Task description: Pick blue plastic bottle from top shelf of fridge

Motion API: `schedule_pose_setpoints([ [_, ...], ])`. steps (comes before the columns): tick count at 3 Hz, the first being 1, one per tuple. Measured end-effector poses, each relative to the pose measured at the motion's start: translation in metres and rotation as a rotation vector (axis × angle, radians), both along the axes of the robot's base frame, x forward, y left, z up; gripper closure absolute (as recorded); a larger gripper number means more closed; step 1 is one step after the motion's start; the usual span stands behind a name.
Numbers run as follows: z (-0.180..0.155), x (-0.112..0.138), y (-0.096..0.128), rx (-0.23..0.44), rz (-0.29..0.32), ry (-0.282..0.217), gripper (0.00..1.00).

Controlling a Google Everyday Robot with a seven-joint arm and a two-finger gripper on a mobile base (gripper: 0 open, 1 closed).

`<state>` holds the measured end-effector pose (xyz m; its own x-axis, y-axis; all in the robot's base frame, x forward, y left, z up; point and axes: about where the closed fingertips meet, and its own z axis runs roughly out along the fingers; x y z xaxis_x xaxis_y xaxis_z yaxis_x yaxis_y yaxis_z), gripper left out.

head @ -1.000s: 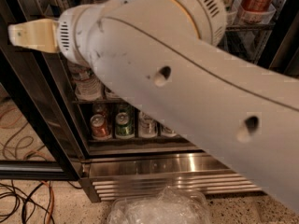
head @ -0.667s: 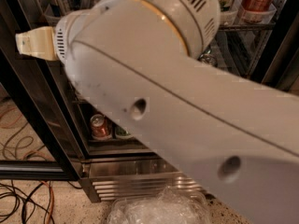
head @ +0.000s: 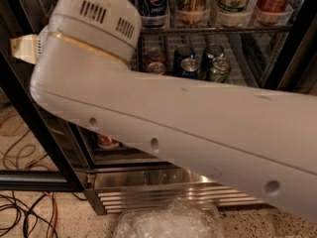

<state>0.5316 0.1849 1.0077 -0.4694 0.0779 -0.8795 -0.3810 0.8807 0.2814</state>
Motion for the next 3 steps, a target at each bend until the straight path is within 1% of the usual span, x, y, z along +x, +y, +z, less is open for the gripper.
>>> schedule_pose_setpoints([
  [1,0.016,0.003,0.0,-0.007,-0.013,-0.062,0.0],
  [2,0.022,-0.001,0.002,-0.035,0.002,-0.088,0.0],
  [3,0.028,0.004,-0.001,-0.079,-0.036,-0.103,0.0],
])
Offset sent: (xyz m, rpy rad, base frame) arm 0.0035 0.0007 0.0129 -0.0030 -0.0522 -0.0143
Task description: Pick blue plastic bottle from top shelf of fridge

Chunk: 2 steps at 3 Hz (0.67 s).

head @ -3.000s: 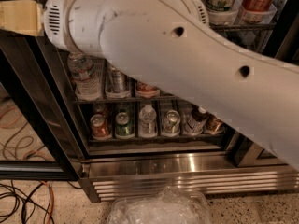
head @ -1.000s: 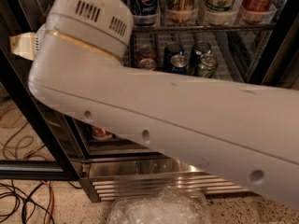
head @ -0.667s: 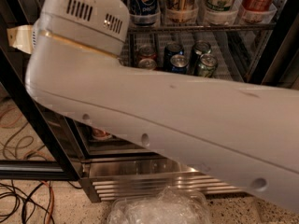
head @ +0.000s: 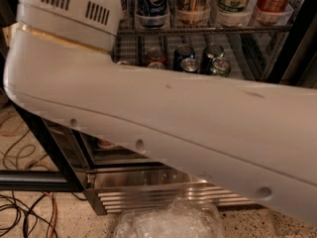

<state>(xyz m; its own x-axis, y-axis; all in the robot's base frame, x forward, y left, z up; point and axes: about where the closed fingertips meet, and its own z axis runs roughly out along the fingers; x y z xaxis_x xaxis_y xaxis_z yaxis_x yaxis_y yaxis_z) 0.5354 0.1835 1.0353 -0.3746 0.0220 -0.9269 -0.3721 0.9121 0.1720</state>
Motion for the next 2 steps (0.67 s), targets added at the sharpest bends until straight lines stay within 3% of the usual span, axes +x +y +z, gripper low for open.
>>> schedule_pose_setpoints([
  [1,0.002,0.005,-0.014,-0.065,-0.113,-0.028,0.0],
  [2,0.008,0.008,-0.035,-0.156,-0.235,-0.089,0.0],
])
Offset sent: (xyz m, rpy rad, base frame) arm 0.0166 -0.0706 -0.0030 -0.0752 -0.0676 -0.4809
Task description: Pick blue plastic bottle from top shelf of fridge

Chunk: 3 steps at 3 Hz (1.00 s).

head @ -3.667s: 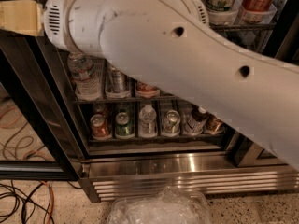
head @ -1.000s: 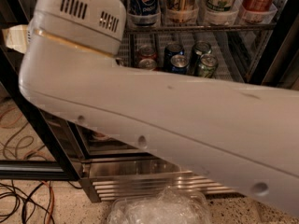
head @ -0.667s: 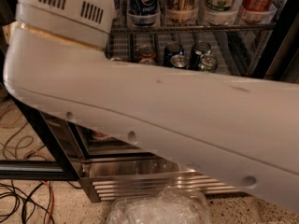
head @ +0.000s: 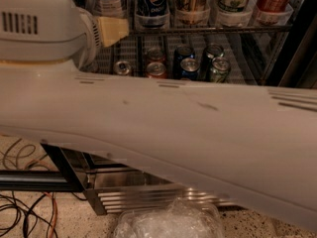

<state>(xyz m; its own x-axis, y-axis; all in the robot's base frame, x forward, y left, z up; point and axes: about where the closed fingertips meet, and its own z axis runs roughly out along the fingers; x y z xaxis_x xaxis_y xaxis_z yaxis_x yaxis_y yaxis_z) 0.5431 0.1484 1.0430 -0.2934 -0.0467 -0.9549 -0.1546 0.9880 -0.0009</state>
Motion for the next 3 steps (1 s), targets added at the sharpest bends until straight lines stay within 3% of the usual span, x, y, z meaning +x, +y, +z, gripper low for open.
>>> schedule_pose_setpoints([
  [1,0.006,0.0,-0.017,-0.103,-0.095,-0.083,0.0],
  [3,0.022,-0.004,-0.026,-0.172,-0.121,-0.122,0.0],
])
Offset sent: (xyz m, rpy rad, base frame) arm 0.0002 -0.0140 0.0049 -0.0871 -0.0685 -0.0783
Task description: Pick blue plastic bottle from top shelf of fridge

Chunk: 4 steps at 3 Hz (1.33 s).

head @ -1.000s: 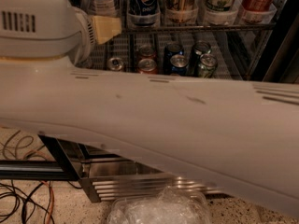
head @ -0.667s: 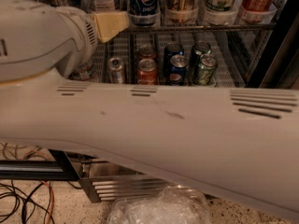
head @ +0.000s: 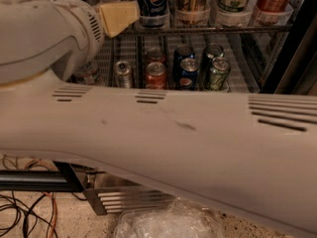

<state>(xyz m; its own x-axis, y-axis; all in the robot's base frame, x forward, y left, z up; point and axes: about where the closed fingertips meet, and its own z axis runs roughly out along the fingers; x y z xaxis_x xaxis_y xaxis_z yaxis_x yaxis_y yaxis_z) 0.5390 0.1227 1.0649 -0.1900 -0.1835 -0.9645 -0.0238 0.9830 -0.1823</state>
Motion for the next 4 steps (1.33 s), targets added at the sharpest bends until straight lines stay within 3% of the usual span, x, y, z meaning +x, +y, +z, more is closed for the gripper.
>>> schedule_pose_setpoints([
  [3,0.021,0.011,-0.017,-0.032,-0.105,-0.094,0.27],
  [4,0.024,0.014,-0.02,-0.027,-0.119,-0.111,0.28],
])
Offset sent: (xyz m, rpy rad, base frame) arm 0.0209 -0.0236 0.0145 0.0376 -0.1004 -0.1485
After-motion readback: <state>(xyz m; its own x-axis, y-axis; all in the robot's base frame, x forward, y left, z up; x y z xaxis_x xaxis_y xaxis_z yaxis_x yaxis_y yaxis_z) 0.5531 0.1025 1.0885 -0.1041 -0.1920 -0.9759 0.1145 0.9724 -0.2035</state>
